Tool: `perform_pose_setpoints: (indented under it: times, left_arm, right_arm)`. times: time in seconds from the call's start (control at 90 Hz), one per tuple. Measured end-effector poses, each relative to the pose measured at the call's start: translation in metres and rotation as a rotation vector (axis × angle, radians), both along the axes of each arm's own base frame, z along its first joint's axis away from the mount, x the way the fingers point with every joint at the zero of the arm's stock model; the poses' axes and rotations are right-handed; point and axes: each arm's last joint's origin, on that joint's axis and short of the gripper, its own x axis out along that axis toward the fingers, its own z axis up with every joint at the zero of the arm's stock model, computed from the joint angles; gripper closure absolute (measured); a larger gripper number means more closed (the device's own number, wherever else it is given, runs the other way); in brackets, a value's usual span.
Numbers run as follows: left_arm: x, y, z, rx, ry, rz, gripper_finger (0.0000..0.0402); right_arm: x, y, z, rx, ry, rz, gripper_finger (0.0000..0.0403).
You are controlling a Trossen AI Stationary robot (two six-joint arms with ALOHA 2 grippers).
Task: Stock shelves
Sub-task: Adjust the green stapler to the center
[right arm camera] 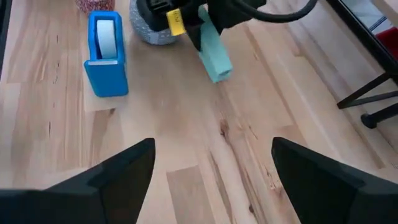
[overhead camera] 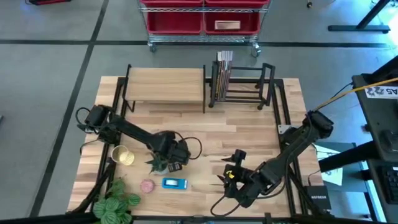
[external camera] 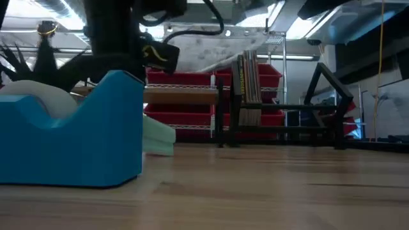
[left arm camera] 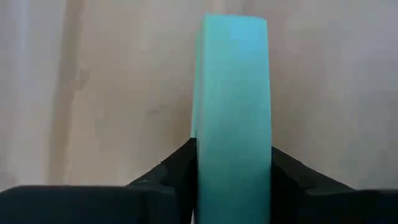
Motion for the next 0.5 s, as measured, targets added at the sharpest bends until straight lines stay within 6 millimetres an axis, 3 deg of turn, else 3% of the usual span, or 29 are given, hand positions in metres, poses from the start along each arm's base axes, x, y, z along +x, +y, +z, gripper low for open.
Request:
perform_pose_setpoints:
  times: [0.3, 0.5]
  left_arm:
    - [0.020, 0.008, 0.004, -0.012, -0.164, -0.026, 0.0278]
    - [0.024, 0.027, 0.005, 0.005, -0.179, 0.060, 0.0277]
  right_arm:
    - [0.000, 0.000, 0.000, 0.003, -0.003, 0.000, 0.0095]
    - [0.000, 0.000, 0.000, 0.003, -0.003, -0.001, 0.0095]
